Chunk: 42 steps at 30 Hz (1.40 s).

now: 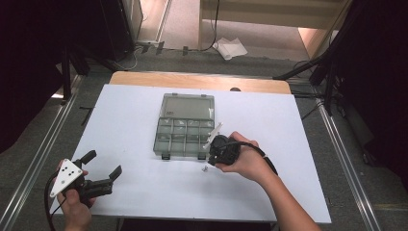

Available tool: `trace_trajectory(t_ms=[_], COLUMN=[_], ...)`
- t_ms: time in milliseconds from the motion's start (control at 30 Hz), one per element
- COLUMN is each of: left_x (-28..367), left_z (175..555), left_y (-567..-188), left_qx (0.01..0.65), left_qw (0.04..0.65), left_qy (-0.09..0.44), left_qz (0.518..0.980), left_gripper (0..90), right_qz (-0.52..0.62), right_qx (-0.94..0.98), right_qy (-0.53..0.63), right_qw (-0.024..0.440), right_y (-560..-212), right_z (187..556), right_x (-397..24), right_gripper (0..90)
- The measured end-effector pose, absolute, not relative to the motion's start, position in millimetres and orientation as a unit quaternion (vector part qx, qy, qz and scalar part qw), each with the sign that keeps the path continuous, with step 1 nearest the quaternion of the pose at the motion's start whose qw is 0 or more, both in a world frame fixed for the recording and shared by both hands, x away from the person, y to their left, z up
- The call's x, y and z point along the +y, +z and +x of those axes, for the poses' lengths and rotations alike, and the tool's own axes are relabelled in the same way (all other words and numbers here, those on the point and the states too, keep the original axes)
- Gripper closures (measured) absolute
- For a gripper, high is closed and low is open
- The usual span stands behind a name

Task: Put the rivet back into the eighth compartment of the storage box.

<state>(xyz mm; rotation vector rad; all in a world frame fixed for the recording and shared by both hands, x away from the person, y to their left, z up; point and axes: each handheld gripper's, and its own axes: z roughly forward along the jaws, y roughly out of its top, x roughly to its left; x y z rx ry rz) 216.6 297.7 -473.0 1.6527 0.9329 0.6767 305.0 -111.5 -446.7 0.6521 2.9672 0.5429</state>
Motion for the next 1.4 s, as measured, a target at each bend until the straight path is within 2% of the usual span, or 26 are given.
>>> trace_trajectory(t_ms=[1400], left_x=[297.9], left_z=[217.1], left_y=[-473.7], left_qx=[0.39], left_qw=[0.536], left_qy=[0.283], left_qz=[0.693], left_gripper=[0.0], right_qz=[0.19], right_qx=[0.967], right_qy=[0.172], right_qw=[0.01], right_y=[-414.3], right_z=[324.2], right_x=[-106.5], right_gripper=[85.4])
